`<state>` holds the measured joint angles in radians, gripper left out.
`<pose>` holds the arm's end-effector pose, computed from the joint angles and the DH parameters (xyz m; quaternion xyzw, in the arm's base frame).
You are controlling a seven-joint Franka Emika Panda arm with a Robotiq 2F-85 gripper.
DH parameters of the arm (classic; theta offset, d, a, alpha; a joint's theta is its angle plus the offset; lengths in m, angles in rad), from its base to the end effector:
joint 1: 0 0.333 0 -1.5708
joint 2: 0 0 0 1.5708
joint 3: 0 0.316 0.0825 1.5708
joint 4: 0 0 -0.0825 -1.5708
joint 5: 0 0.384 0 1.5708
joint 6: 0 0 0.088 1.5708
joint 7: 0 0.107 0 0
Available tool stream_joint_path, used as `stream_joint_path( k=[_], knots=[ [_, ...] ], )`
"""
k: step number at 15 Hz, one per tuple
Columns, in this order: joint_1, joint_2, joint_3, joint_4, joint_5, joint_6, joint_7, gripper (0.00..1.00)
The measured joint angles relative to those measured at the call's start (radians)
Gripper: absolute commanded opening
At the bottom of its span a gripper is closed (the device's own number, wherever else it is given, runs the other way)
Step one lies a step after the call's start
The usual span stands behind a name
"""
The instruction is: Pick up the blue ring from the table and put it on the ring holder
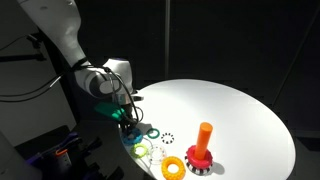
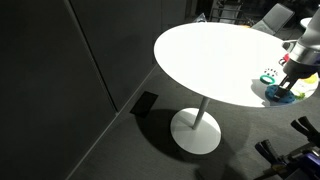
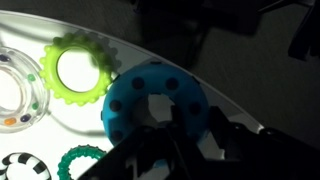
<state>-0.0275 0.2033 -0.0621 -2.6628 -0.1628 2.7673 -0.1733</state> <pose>0.4038 -0.0309 0.1635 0.9911 0.1189 -0.0533 0.0255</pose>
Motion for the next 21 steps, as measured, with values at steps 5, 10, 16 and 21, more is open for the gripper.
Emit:
stream_joint_path(
  k=[5,10,16,21],
  knots=[
    [-0.006,-0.045,-0.019,0.012,-0.001,-0.009,0.0,0.11],
    [-0.031,-0.132,-0.04,0.042,-0.007,-0.09,-0.001,0.11],
    [-0.072,-0.175,-0.054,0.135,-0.007,-0.264,-0.044,0.11],
    [-0.107,-0.175,-0.077,0.249,-0.007,-0.397,-0.091,0.11]
  ],
)
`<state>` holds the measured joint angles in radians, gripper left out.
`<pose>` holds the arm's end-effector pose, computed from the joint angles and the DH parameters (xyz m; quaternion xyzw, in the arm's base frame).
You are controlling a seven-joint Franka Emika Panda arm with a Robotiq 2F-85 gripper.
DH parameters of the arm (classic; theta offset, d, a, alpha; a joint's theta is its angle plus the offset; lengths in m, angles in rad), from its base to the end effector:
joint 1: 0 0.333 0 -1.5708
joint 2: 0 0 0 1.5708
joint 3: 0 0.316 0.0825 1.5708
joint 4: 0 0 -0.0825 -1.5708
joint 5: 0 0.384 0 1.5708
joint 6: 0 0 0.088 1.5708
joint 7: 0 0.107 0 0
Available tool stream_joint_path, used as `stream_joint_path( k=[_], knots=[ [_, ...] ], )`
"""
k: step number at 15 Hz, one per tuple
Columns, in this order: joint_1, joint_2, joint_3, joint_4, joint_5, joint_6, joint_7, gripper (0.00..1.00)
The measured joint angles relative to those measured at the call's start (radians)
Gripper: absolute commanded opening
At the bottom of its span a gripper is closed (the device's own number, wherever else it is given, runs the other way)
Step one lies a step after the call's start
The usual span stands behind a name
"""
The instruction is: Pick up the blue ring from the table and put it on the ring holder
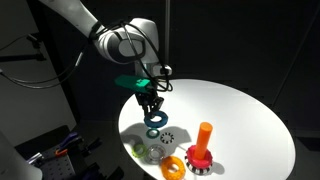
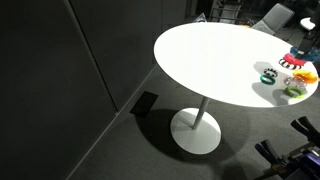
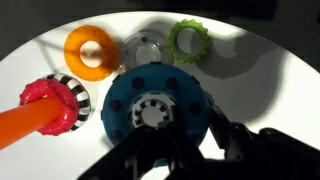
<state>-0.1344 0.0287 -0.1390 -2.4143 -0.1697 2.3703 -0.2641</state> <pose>0.4634 -0.1321 0.2927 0.9959 0.0582 -0.0505 0.0471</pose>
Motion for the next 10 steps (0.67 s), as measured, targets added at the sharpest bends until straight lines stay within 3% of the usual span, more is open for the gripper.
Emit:
stream_joint_path(
  k=[10],
  knots=[
    [-0.058,-0.002,-0.06,0.173,0.0,-0.142,-0.038,0.11]
  ],
)
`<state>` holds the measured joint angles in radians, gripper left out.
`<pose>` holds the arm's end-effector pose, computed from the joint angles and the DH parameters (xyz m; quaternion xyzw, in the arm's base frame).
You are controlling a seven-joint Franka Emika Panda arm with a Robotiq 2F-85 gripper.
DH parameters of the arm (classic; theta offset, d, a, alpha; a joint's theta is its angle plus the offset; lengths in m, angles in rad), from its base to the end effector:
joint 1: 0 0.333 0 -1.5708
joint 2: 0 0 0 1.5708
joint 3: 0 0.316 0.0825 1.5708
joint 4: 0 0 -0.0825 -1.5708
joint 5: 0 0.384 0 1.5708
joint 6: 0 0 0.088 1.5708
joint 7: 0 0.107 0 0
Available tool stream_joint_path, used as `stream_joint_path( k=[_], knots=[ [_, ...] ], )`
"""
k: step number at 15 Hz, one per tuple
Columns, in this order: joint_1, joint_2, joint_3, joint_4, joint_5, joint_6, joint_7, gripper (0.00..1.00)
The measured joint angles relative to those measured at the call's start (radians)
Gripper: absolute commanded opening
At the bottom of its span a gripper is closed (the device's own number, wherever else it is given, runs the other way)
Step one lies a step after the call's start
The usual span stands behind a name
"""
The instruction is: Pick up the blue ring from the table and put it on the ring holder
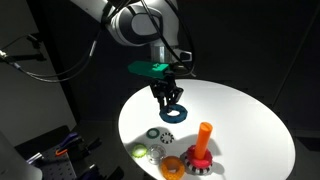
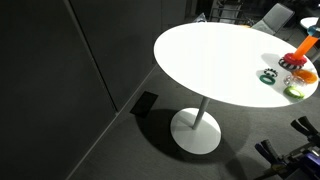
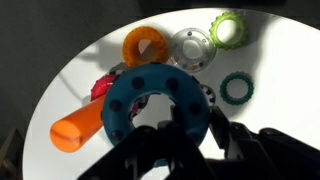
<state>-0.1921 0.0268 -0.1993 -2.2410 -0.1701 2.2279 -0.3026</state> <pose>0.4808 -0.2039 0.3537 0.9974 0.0089 -0.0420 0.0580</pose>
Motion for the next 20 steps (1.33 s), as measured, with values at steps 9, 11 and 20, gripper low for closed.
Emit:
stream_joint_path(
  k=[9,11,20],
  knots=[
    [-0.053,0.029,-0.053,0.069,0.0,-0.011,-0.005,0.11],
    [-0.063,0.047,-0.06,0.093,0.001,-0.011,-0.005,0.11],
    [-0.078,0.144,-0.065,0.204,0.011,-0.011,-0.005,0.11]
  ],
)
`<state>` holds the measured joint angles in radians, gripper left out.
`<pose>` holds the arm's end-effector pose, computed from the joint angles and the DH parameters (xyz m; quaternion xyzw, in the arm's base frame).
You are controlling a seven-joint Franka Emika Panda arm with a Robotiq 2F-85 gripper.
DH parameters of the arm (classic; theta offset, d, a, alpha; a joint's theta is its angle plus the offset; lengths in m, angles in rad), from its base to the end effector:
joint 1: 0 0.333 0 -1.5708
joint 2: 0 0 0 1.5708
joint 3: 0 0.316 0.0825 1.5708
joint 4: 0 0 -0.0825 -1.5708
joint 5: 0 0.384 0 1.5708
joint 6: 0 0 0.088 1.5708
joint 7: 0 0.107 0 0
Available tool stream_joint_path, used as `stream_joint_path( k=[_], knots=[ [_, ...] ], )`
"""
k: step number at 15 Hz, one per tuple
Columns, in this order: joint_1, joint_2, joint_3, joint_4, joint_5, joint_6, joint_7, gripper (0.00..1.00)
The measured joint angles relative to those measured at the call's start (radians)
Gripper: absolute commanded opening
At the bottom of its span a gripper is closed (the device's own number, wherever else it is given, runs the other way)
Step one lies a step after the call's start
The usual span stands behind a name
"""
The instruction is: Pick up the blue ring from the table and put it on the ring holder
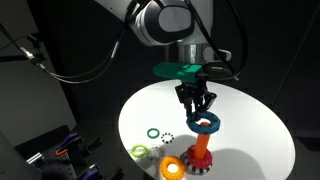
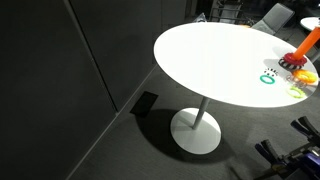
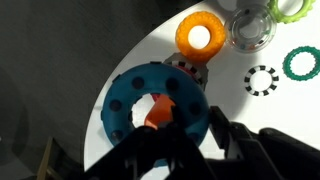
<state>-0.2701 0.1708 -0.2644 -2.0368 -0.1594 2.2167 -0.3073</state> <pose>0.4999 -0.2977 0.3661 0.9942 -0.0637 -0.0292 0.0812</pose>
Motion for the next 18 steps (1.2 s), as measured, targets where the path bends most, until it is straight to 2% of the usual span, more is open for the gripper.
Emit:
stream_joint_path(
  k=[11,18],
  knots=[
    [-0.009,0.108,0.0,0.098,0.022,0.0,0.001,0.1],
    [-0.014,0.12,0.011,0.106,0.077,0.0,-0.003,0.1]
  ],
)
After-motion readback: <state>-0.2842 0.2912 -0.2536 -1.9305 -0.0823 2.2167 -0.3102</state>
